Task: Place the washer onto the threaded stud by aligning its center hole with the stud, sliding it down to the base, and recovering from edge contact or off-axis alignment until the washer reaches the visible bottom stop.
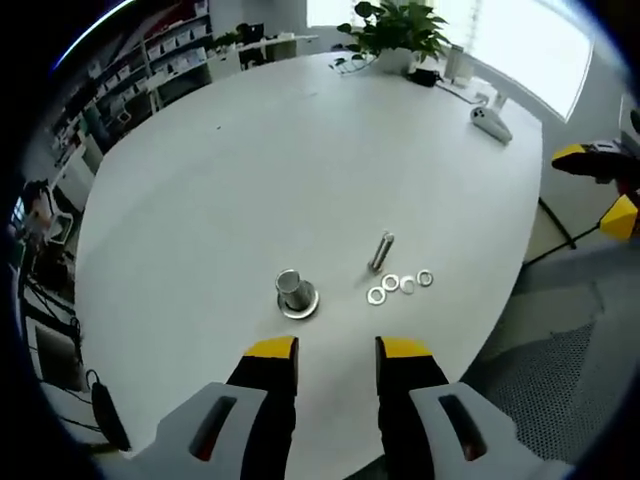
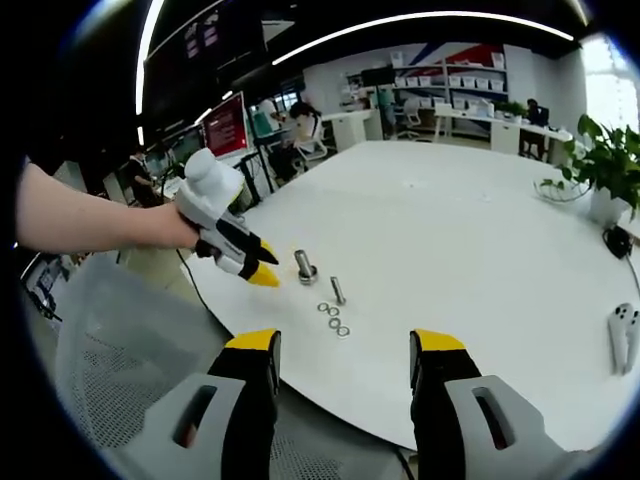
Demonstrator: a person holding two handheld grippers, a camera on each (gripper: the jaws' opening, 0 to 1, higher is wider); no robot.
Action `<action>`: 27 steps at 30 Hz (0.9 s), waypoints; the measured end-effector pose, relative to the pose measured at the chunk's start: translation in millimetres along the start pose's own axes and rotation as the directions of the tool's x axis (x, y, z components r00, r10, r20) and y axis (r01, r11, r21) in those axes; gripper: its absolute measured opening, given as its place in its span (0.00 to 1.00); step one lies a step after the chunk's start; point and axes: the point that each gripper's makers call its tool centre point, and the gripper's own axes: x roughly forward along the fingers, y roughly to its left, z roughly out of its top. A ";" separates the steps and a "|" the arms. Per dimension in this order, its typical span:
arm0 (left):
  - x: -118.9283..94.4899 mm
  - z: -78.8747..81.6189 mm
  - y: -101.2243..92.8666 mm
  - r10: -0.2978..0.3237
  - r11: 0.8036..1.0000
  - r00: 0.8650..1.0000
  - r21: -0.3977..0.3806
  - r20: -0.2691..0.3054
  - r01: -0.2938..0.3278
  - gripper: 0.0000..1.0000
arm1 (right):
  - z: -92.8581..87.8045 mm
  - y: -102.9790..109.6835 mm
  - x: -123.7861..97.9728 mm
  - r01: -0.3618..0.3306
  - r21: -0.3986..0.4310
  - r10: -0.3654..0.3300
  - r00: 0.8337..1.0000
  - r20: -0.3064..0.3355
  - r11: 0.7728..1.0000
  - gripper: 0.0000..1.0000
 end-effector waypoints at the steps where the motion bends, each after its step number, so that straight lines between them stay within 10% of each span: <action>1: 0.8 -0.5 -0.6 -0.001 1.000 1.000 -0.006 0.004 0.001 0.29 | -0.2 0.2 0.1 0.000 -0.003 0.000 1.000 -0.001 1.000 0.54; 27: 10.8 6.9 -21.6 -0.047 0.998 0.999 0.035 0.012 0.047 0.29 | -0.7 -1.6 0.1 0.007 0.001 -0.007 1.000 -0.006 1.000 0.54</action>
